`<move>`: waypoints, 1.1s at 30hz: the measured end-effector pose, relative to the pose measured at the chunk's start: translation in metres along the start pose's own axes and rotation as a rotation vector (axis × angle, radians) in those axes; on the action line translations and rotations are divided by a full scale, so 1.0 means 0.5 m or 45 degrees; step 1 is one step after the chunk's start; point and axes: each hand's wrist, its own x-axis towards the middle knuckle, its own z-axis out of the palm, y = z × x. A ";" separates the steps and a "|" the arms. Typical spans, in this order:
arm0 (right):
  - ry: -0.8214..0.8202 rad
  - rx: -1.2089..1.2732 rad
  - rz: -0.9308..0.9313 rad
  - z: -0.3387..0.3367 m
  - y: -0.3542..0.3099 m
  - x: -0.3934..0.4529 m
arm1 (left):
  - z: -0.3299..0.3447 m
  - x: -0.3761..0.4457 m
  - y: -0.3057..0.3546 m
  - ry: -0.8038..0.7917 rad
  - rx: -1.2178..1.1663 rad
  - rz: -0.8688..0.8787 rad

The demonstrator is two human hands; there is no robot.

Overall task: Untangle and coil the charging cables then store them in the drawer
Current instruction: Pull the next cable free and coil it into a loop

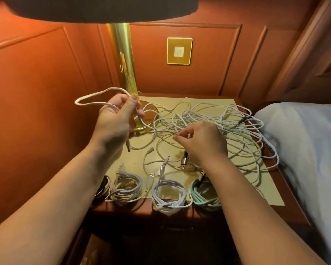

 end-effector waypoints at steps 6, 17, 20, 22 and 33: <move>-0.130 0.431 0.102 -0.001 0.011 0.013 | 0.010 -0.013 -0.052 -0.307 0.908 0.226; -0.158 0.424 -0.023 0.001 0.019 0.011 | 0.025 -0.009 -0.061 -0.260 1.000 0.482; -0.154 0.210 0.073 0.007 0.018 0.009 | 0.015 -0.004 -0.048 -0.179 0.965 0.579; -0.177 0.070 0.121 0.007 0.014 0.008 | 0.010 -0.005 -0.040 -0.122 0.890 0.588; -0.173 -0.087 0.079 0.017 0.017 -0.005 | -0.038 0.021 -0.030 0.129 0.406 0.270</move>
